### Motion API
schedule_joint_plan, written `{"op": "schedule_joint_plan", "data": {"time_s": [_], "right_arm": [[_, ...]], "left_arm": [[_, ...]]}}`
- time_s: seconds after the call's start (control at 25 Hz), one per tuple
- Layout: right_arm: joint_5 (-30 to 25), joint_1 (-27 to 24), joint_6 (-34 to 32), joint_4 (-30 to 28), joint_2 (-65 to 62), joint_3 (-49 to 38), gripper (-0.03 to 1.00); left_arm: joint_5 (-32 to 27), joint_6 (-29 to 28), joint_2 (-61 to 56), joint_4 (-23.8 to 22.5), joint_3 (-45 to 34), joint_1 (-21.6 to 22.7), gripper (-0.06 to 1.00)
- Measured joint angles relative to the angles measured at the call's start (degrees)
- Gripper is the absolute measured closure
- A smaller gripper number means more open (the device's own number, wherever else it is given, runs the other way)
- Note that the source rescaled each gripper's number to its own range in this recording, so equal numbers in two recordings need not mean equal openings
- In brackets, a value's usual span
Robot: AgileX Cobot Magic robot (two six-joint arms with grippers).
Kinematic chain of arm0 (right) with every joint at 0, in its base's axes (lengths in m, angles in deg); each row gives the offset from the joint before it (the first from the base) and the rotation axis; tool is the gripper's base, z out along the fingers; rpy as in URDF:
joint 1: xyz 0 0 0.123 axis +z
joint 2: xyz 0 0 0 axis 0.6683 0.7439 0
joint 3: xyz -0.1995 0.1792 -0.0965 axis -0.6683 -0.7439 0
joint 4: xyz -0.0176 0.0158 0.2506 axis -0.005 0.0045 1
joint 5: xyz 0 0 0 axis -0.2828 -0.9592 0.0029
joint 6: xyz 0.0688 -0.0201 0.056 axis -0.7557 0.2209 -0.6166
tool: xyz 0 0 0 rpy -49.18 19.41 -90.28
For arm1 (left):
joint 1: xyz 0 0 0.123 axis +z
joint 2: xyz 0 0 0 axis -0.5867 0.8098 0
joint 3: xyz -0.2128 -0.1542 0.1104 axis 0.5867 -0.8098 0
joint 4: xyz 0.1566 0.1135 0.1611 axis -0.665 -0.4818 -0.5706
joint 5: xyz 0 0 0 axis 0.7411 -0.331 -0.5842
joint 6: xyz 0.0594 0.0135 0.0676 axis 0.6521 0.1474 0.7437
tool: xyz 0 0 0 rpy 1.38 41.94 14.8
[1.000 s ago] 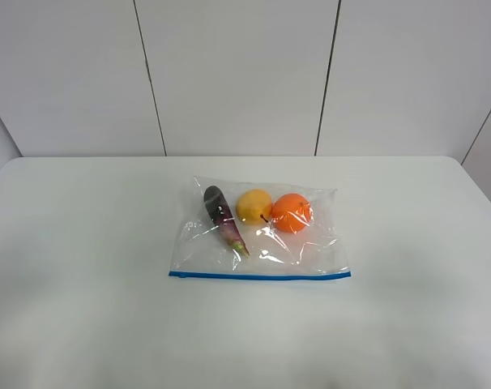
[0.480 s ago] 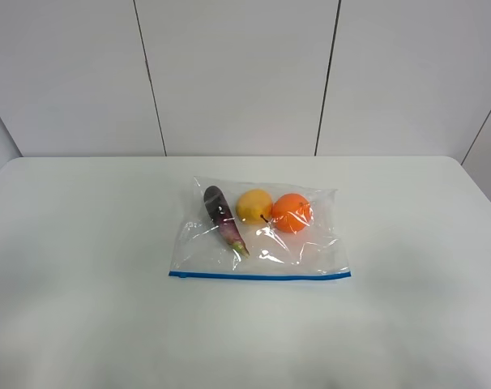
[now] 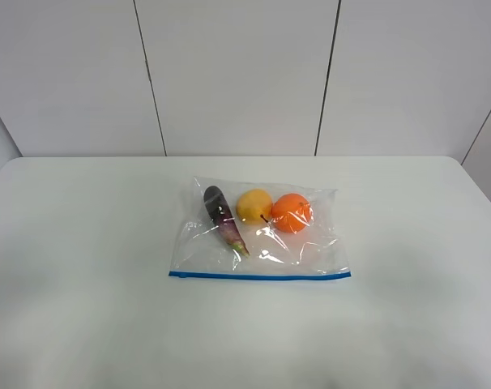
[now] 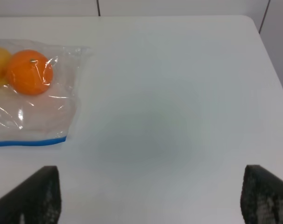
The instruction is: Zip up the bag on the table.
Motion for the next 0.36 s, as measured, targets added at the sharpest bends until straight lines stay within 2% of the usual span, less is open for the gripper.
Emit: {"op": "schedule_joint_plan", "data": {"time_s": [0.36], "right_arm": [[0.00,0.00,0.00,0.05,0.00,0.00,0.12]], "left_arm": [[0.00,0.00,0.00,0.00,0.00,0.00,0.12]]}}
